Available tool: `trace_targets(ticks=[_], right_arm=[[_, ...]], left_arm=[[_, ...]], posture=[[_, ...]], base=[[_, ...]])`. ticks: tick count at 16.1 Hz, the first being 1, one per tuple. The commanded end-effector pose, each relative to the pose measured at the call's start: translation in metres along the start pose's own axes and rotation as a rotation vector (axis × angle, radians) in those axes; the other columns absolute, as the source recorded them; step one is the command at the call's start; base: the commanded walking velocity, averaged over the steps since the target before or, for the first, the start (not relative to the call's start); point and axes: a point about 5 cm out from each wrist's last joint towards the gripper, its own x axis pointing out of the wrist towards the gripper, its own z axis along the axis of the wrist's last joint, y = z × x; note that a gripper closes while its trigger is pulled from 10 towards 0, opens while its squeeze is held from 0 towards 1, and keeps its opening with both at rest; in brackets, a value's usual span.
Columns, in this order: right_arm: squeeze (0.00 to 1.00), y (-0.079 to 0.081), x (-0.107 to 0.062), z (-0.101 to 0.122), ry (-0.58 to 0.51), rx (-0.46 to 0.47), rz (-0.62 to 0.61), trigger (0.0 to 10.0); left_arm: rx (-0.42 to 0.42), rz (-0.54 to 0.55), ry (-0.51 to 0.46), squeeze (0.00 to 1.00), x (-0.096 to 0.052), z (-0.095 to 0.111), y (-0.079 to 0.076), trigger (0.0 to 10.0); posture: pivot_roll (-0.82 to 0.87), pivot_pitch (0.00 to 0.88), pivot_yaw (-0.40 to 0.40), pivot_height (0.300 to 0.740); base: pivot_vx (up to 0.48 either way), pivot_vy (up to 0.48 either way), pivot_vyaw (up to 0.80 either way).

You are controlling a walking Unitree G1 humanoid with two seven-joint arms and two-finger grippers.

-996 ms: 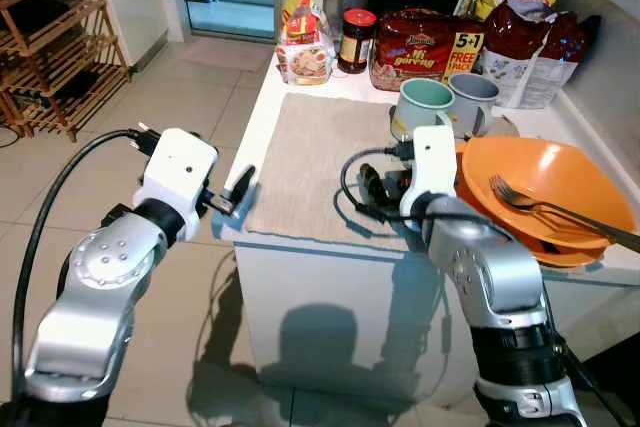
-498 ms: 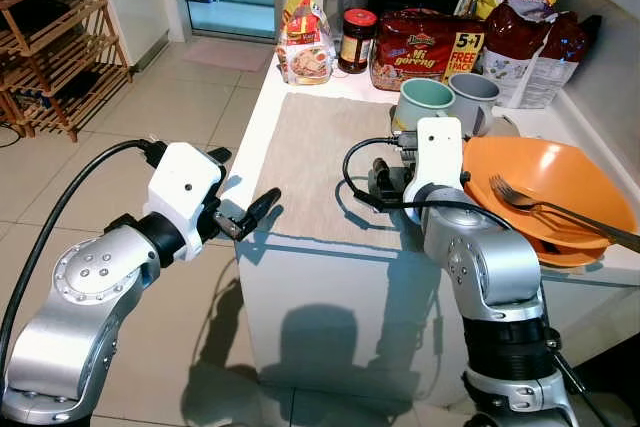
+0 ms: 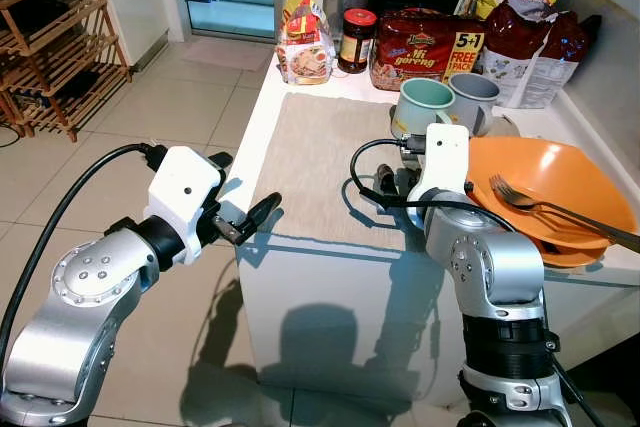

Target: Setting the table

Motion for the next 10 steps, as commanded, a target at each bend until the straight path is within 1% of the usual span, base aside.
trace_targets(ticks=[1, 2, 4, 5, 6, 7, 8, 9, 10], right_arm=[[0.00, -0.004, 0.002, -0.007, 0.045, 0.022, 0.010, 10.0], [0.00, -0.005, 0.004, -0.009, 0.066, 0.030, 0.035, 10.0], [0.00, -0.007, 0.004, -0.010, 0.079, 0.044, 0.048, 10.0], [0.00, -0.010, 0.005, -0.012, 0.107, 0.066, 0.058, 10.0], [0.00, -0.012, 0.006, -0.014, 0.120, 0.069, 0.050, 10.0], [0.00, -0.014, 0.006, -0.016, 0.137, 0.076, 0.045, 7.4], [0.00, -0.015, 0.007, -0.019, 0.151, 0.079, 0.043, 6.3], [0.00, -0.016, 0.007, -0.020, 0.159, 0.081, 0.040, 1.1], [0.00, -0.017, 0.007, -0.020, 0.164, 0.084, 0.039, 0.0]], left_arm=[[0.027, -0.013, 0.001, 0.00, 0.001, 0.002, -0.002, 10.0], [0.028, -0.011, -0.003, 0.00, 0.001, 0.003, -0.002, 10.0], [0.027, -0.011, -0.006, 0.00, 0.001, 0.003, -0.002, 10.0], [0.028, -0.015, -0.008, 0.00, 0.001, 0.004, -0.003, 10.0], [0.028, -0.018, -0.011, 0.00, 0.001, 0.004, -0.003, 10.0], [0.028, -0.026, -0.014, 0.00, 0.001, 0.005, -0.004, 10.0], [0.029, -0.033, -0.016, 0.00, 0.001, 0.005, -0.005, 10.0], [0.025, -0.052, -0.019, 0.00, 0.001, 0.006, -0.007, 10.0], [0.023, -0.067, -0.020, 0.00, 0.001, 0.006, -0.009, 10.0]], posture=[[0.05, 0.000, -0.069, 0.740], [0.05, 0.000, -0.069, 0.740], [0.05, 0.000, -0.070, 0.740], [0.05, 0.000, -0.071, 0.740], [0.04, 0.000, -0.071, 0.740], [0.04, 0.000, -0.071, 0.740], [0.04, 0.000, -0.069, 0.740], [0.05, 0.000, -0.069, 0.740], [0.05, 0.000, -0.068, 0.740]], base=[[0.000, 0.000, 0.00], [0.000, 0.000, 0.00], [0.000, 0.000, 0.00], [0.000, 0.000, 0.00], [0.000, 0.000, 0.00], [0.000, 0.000, 0.00], [0.000, 0.000, 0.00], [0.000, 0.000, 0.00], [0.000, 0.000, 0.00]])
